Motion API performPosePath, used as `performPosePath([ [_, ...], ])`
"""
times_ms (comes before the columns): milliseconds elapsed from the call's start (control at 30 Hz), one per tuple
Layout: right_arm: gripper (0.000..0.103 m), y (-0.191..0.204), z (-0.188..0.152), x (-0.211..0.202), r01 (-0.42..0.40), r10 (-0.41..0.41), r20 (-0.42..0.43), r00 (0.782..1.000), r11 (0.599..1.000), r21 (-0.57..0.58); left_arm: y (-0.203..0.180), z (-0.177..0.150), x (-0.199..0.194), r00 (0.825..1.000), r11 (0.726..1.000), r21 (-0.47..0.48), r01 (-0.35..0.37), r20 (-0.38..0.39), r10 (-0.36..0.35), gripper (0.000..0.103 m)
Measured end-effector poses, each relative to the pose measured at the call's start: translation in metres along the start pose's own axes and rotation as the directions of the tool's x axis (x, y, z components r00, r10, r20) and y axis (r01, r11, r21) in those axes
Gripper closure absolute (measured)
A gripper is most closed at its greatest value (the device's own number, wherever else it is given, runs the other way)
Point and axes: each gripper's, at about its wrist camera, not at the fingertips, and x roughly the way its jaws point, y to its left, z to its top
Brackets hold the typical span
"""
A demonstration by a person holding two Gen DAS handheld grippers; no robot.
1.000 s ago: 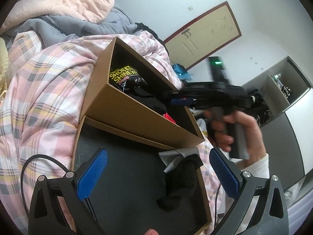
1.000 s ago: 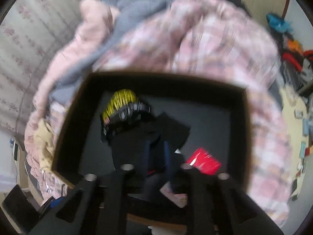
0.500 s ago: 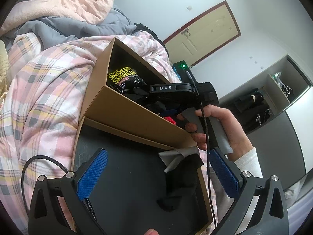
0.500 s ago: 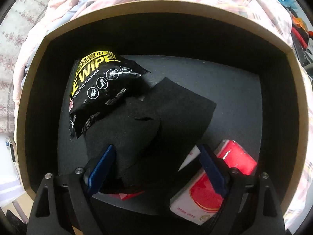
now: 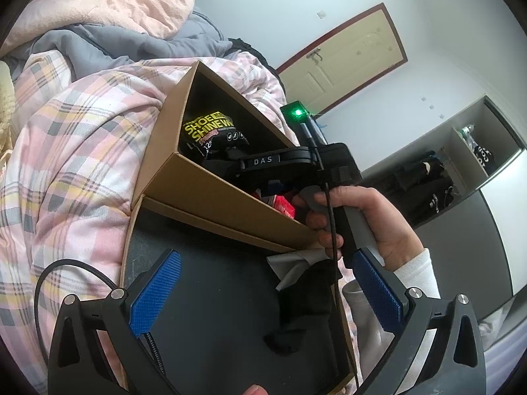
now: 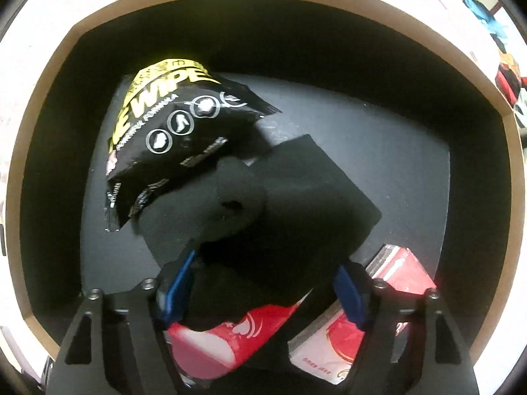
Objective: Organize soft objects
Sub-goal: 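Grasp the black sock beside the red box with the right gripper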
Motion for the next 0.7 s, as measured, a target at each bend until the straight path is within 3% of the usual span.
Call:
performPosePath([
  [200, 0.053, 0.004, -0.007, -0.005, -0.008, 0.008, 0.038, 0.999, 1.0, 0.003, 0.001, 0.001, -0.002, 1.0, 1.0, 0.001, 0.002, 0.013, -0.002, 0.0],
  [467, 0.055, -0.024, -0.022, -0.029, -0.09, 0.074, 0.167, 0.983, 0.992, 0.091, 0.002, 0.001, -0.003, 1.0, 1.0, -0.004, -0.004, 0.015, 0.004, 0.0],
  [600, 0.055, -0.037, -0.041, -0.052, -0.156, 0.129, 0.245, 0.961, 0.983, 0.097, 0.002, 0.0, -0.001, 1.0, 1.0, -0.006, -0.009, 0.011, 0.009, 0.0],
  [700, 0.055, -0.041, -0.06, -0.073, -0.202, 0.169, 0.319, 0.933, 0.976, 0.074, 0.003, 0.0, 0.0, 1.0, 1.0, -0.006, -0.011, 0.009, 0.012, 0.0],
])
